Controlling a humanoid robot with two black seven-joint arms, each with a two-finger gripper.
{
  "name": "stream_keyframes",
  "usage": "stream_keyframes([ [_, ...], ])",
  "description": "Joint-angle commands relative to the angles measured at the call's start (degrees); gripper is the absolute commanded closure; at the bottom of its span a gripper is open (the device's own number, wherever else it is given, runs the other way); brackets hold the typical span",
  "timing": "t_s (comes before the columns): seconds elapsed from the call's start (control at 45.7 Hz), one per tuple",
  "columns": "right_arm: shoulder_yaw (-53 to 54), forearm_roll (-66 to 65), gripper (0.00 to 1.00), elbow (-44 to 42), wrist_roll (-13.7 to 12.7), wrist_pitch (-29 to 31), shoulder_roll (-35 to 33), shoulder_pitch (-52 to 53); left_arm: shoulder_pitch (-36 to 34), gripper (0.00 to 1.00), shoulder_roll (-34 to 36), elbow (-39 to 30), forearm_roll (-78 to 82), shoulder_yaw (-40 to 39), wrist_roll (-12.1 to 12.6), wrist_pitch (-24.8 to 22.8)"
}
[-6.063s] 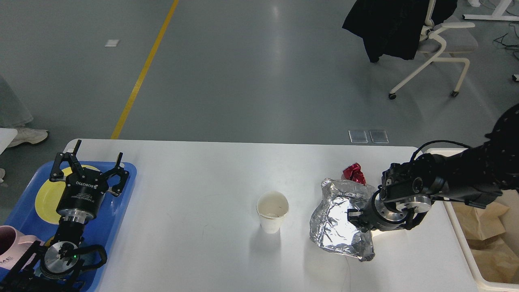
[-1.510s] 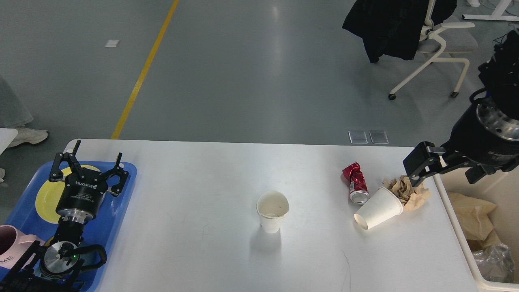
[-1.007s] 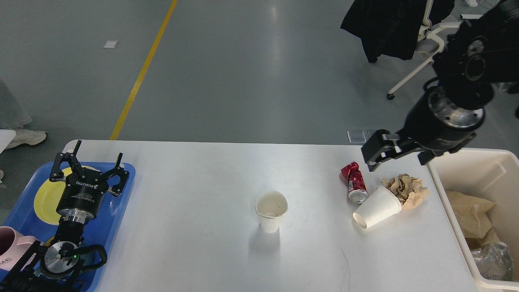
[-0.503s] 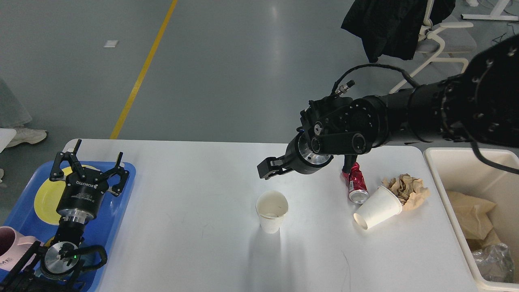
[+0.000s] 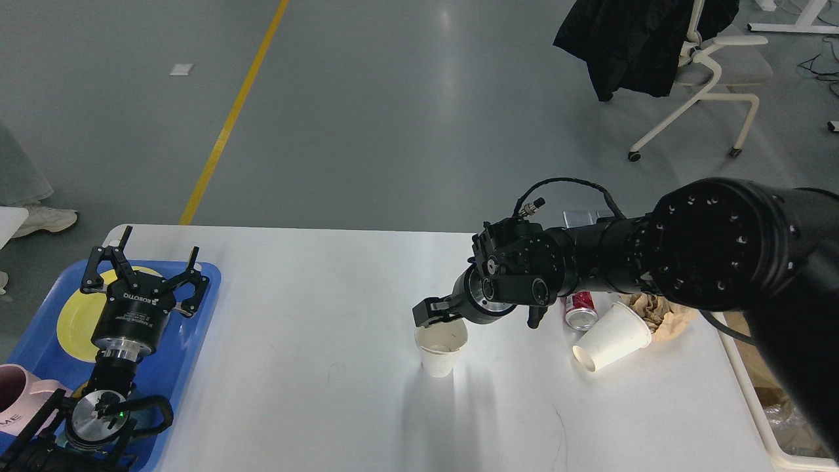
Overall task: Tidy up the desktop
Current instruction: 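Lower the right gripper and grasp the white paper cup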
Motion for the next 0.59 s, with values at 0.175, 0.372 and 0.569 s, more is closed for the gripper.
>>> stream_keyframes([
  [0.175,-0.64,-1.62,0.10,-0.07,-1.23,-4.14,0.20,-4.70,0.00,0.04,0.00,-0.02,0.00,0.00,0.01,0.00],
  [0.372,-0.64,-1.35,0.64,-0.16,-4.31,-4.76,0.47,-5.23,0.00,0.04,0.00,-0.02,0.00,0.00,0.01,0.00],
  [0.569,-0.64,-1.35,0.95,0.01,-4.40,-4.32,0.56,-5.32,0.00,0.04,0.00,0.07,0.00,0.00,0.01,0.00],
])
